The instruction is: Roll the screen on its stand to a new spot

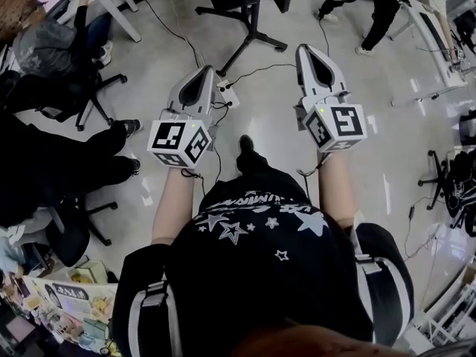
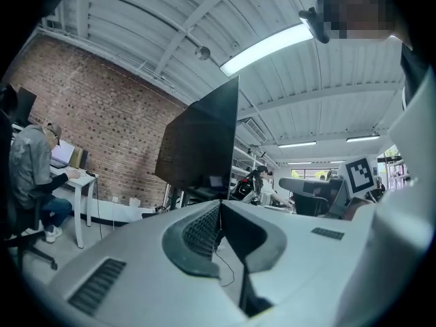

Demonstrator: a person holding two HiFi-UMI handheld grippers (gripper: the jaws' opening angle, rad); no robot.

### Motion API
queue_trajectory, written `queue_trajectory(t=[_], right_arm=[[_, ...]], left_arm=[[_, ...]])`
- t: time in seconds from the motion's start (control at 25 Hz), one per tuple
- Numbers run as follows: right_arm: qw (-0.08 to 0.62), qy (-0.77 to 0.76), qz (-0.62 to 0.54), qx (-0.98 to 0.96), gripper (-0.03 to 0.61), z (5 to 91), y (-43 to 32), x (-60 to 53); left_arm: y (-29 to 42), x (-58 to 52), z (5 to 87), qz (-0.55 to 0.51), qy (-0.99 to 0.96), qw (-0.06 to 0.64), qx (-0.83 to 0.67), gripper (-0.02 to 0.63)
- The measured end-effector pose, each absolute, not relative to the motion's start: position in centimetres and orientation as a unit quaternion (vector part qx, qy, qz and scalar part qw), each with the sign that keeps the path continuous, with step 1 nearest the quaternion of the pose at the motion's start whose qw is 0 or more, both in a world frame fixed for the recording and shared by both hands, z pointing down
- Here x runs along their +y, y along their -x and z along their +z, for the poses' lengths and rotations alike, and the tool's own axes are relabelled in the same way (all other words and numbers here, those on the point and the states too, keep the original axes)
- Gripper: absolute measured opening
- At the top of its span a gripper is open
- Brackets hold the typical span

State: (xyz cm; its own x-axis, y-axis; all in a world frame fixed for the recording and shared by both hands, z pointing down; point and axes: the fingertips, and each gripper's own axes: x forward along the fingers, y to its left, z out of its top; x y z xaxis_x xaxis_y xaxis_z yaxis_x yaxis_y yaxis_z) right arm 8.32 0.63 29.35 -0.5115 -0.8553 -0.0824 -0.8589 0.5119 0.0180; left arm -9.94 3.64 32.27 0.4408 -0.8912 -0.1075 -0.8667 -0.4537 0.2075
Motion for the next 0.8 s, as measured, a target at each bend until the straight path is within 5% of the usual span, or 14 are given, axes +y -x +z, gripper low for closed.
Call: queue_trajectory(t=[0.8], right_arm=[[0.009, 0.495, 0.033, 0.868, 0.006, 30.1, -8.3, 2.8]], left_arm=[[9.6, 6.2, 32.3, -0.116, -0.845, 0.056, -0.519, 0.011]])
